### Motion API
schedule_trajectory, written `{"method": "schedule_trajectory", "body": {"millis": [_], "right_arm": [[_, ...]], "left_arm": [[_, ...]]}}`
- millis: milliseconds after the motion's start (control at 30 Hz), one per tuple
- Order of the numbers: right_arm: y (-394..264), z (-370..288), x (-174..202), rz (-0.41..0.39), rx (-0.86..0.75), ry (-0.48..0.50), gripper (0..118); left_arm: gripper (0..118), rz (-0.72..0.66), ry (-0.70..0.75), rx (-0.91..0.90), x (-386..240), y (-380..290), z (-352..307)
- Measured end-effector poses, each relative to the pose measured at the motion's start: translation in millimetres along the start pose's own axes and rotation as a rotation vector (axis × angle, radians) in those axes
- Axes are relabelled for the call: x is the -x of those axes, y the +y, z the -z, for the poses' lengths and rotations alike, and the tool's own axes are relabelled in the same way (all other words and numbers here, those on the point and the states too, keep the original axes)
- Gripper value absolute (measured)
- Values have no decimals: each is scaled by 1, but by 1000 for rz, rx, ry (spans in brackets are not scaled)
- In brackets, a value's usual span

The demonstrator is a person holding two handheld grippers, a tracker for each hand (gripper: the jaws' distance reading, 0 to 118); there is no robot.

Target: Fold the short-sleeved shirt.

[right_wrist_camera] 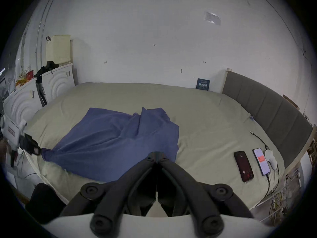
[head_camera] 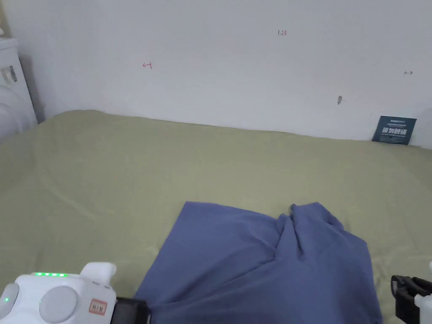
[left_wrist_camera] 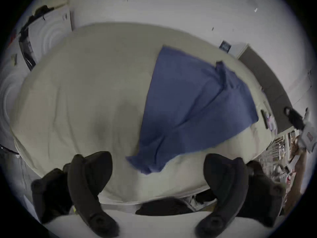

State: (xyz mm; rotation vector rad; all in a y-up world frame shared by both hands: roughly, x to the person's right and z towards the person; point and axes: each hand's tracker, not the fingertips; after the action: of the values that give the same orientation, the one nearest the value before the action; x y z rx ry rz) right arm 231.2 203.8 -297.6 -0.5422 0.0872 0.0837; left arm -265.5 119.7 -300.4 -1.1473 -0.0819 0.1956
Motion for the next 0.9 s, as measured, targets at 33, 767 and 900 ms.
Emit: {"method": "schedule_trajectory", "body": {"millis": [33, 767, 900], "right_arm": [[0, 5, 0, -2, 15, 6, 1], [131, 376, -16, -410, 587, 209, 112], [115, 394, -13, -531, 649, 215, 99]], "left_arm": [[96, 1, 35, 20, -1, -3, 9], [6, -50, 28, -18, 12, -4, 27], [6, -68, 19, -9, 19, -5, 35]]}}
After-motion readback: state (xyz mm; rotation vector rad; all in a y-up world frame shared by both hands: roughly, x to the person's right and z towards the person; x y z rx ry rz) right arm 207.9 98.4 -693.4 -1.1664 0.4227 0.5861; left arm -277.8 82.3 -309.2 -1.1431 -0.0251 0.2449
